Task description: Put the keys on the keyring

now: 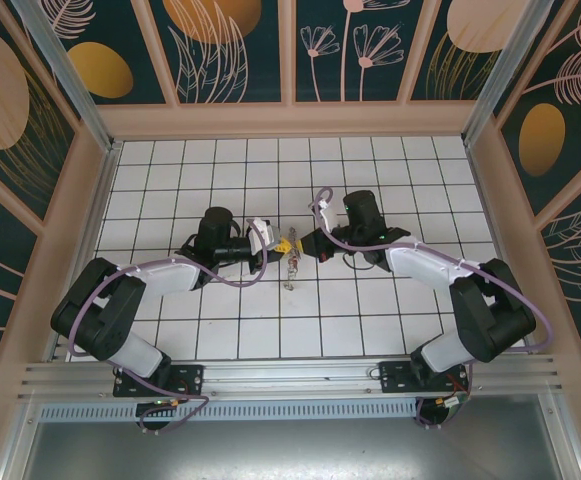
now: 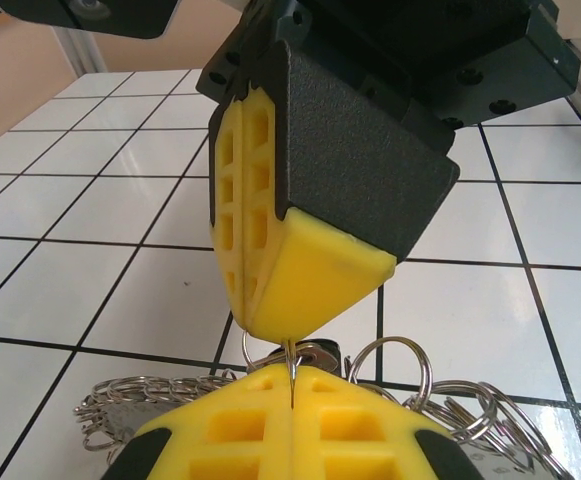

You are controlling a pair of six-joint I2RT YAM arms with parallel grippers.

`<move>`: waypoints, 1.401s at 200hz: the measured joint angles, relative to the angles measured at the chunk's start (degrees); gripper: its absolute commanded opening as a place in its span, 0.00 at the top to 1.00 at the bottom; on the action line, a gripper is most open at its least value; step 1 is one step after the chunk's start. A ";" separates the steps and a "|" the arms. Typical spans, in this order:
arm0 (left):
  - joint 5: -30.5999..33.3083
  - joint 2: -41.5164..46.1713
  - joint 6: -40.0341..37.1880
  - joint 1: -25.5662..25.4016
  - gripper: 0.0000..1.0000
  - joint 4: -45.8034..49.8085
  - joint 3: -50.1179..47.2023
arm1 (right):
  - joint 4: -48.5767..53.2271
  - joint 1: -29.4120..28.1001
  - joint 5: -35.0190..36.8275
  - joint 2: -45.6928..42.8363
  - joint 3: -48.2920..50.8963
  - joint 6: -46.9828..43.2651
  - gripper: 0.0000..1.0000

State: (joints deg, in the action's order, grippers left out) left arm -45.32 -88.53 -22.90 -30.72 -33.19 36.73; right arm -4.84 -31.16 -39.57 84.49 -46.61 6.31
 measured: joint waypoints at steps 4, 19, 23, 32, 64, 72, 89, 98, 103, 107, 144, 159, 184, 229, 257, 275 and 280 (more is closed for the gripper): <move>0.04 0.00 0.00 0.00 1.00 0.04 0.02 | 0.04 0.00 0.02 -0.02 0.00 0.00 1.00; 0.20 0.00 -0.04 0.00 1.00 0.37 0.09 | 0.44 0.00 0.04 -0.24 0.00 -0.02 1.00; 0.20 0.00 -0.04 0.00 1.00 0.48 0.13 | 0.63 0.00 0.09 -0.39 0.00 -0.09 1.00; 0.17 0.00 -0.07 0.00 1.00 0.87 0.37 | 0.92 0.00 0.09 -0.70 0.00 -0.20 1.00; 0.20 0.00 -0.22 0.00 1.00 2.36 1.33 | 1.57 0.07 0.48 -1.75 0.00 -0.37 1.00; 0.20 0.00 -0.22 0.00 1.00 2.60 1.46 | 1.70 0.11 0.50 -1.88 0.00 -0.37 1.00; 0.17 0.00 -0.24 -0.02 1.00 3.50 1.88 | 1.77 0.09 0.46 -2.01 0.00 -0.37 1.00; 0.17 -0.02 -0.24 -0.04 1.00 3.96 2.16 | 1.75 0.09 0.44 -2.01 0.00 -0.37 1.00; 0.17 -0.02 -0.24 -0.04 1.00 4.15 2.29 | 1.73 0.09 0.46 -2.01 0.00 -0.37 1.00; 0.17 -0.02 -0.26 -0.04 1.00 4.31 2.36 | 1.70 0.09 0.46 -2.01 0.00 -0.37 1.00; 0.15 -0.02 -0.42 -0.04 1.00 5.01 2.62 | 1.73 0.09 0.50 -2.01 -0.02 -0.37 1.00; -0.04 -0.07 -0.44 -0.04 1.00 5.95 3.10 | 1.73 0.09 0.52 -2.01 -0.02 -0.37 1.00; -0.74 -0.63 -0.48 -0.04 0.90 8.63 5.05 | 1.81 0.09 0.70 -2.01 -0.07 -0.37 1.00; -1.18 -0.66 -0.59 -0.04 0.77 10.64 6.40 | 2.38 0.09 1.86 -3.08 -0.07 -0.35 1.00; -1.11 -0.13 0.55 -0.04 0.72 10.95 6.99 | 2.69 0.09 4.00 -5.01 -0.04 -0.17 1.00; -0.90 1.75 2.27 -0.04 0.67 9.66 6.32 | 2.75 0.11 5.57 -6.32 0.63 0.11 1.00; -0.79 2.54 2.69 -0.04 0.66 9.07 5.90 | 2.78 0.15 5.86 -6.67 0.98 0.17 1.00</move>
State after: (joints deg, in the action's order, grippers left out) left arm -46.11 -86.00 -20.21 -30.76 -24.12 42.63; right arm -2.07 -31.00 -33.71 77.82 -45.63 6.48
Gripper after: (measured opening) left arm 0.316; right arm 0.052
